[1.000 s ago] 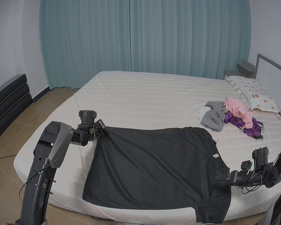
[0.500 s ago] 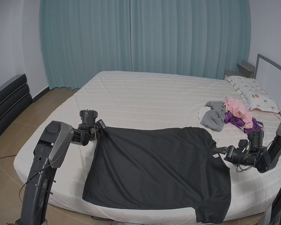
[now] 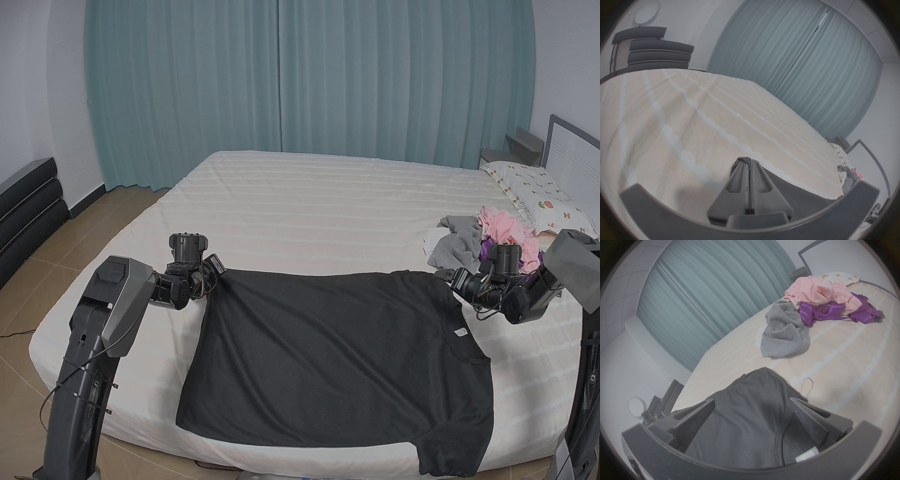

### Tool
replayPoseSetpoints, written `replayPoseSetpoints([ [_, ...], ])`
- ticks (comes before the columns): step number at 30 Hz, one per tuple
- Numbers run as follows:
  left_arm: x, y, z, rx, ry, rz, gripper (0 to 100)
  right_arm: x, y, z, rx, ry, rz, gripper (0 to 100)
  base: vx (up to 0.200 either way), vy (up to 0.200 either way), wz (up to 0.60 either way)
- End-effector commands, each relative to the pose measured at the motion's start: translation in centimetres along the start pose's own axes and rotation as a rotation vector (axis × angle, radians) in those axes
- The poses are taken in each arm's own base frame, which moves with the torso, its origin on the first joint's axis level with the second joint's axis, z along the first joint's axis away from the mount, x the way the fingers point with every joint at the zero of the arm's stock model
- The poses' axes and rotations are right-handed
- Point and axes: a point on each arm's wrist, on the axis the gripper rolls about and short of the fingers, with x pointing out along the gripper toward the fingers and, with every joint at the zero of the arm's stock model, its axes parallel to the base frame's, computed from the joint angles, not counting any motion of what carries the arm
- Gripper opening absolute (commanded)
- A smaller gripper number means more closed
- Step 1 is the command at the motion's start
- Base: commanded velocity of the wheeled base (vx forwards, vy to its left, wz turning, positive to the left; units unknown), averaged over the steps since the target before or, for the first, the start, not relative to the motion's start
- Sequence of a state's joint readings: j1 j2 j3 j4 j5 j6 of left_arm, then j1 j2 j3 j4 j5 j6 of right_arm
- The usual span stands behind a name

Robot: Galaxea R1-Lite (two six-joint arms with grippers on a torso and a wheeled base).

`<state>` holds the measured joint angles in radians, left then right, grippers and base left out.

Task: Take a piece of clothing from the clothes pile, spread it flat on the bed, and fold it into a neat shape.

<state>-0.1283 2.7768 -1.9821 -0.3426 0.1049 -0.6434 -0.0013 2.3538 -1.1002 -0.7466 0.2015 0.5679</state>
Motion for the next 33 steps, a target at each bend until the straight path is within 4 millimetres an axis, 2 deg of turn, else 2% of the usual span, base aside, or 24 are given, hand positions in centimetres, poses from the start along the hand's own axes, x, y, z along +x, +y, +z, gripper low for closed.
replayPoseSetpoints([
  [1,-0.2,-0.1,0.2,-0.009,-0.003,0.004,0,6.5,-1.4,-1.9,0.009,0.03,-0.071,100,0.0,0.0,0.0],
  [8,0.0,0.0,-0.2,-0.025,0.004,0.008,0,9.3,-1.3,-0.8,0.004,-0.02,-0.067,100,0.0,0.0,0.0],
  [11,0.0,0.1,-0.3,-0.034,0.006,0.01,0,9.9,-1.0,-0.4,0.01,-0.045,-0.071,100,0.0,0.0,0.0],
  [20,0.0,0.2,-0.5,-0.039,0.012,0.014,0,9.7,-0.8,1.2,0.012,-0.092,-0.058,100,0.0,0.0,0.0],
  [27,0.0,0.2,-0.7,-0.037,0.017,0.016,0,9.8,-0.9,1.2,0.025,-0.093,-0.061,100,0.0,0.0,0.0],
  [33,-0.1,0.1,-0.7,-0.037,0.016,0.016,0,9.4,-1.2,2.5,0.031,-0.129,-0.062,100,0.0,0.0,0.0],
])
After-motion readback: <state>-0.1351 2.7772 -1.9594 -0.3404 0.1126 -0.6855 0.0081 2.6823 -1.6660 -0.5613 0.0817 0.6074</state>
